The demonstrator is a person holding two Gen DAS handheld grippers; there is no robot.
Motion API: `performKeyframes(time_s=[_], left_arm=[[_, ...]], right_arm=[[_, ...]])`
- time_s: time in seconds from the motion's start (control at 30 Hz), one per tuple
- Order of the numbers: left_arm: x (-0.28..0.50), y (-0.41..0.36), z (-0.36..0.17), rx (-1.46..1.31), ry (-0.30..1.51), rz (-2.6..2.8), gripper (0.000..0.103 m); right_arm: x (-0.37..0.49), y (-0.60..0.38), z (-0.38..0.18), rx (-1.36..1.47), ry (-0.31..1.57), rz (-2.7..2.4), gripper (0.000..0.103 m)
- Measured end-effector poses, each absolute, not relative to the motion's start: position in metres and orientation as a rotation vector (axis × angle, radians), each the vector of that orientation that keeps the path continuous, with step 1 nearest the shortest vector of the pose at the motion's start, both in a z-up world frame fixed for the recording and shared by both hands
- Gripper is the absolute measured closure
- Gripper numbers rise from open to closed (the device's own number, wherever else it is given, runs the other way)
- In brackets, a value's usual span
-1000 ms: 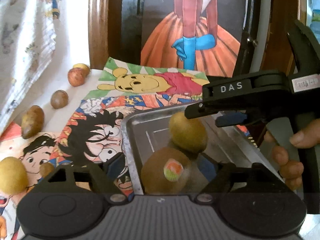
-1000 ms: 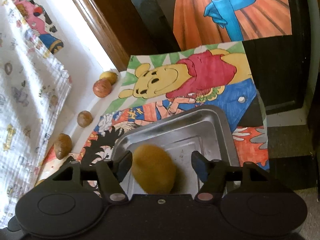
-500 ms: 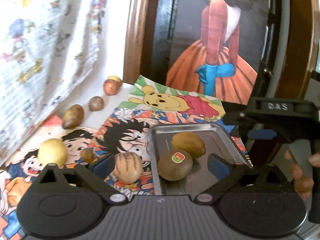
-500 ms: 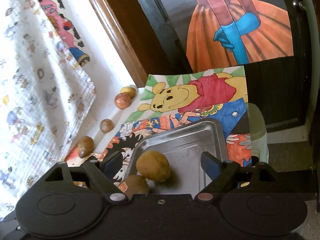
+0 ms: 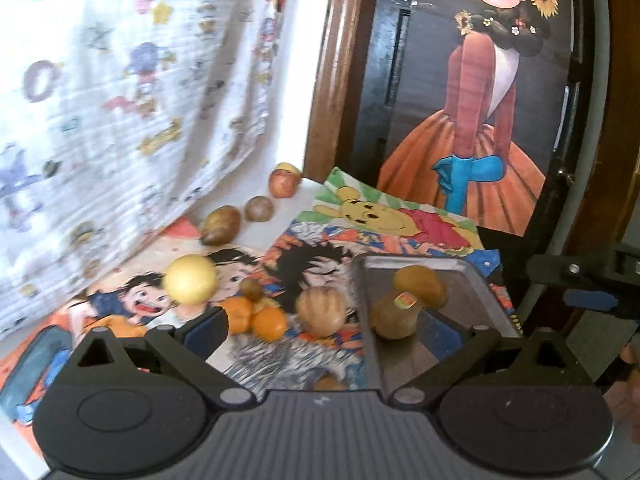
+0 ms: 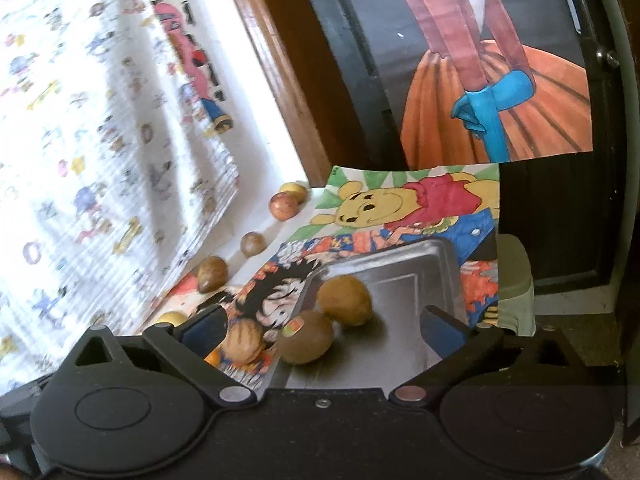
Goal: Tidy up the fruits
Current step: 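Withdraw both tools from the tray toward the remaining fruits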
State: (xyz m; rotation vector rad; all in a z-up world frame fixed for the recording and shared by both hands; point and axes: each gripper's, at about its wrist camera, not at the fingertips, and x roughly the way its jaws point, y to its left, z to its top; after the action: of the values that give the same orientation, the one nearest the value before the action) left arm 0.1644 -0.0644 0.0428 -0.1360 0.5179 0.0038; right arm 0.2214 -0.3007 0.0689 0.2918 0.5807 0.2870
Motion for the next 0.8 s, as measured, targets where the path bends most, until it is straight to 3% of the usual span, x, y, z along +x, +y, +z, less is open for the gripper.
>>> performKeyframes(time_s=[0.4, 0.8], left_arm=[[0.117, -0.005, 0.019, -0.165, 0.599, 0.05, 0.001], [0.127, 0.033, 0.003, -0.111, 0.656, 0.036, 0.001]], right_arm=[[0.154, -0.251, 0.047, 0.213, 0.689, 0.346, 0.001], [0.143, -0.184, 0.035, 0.141, 0.808, 0.463, 0.001]])
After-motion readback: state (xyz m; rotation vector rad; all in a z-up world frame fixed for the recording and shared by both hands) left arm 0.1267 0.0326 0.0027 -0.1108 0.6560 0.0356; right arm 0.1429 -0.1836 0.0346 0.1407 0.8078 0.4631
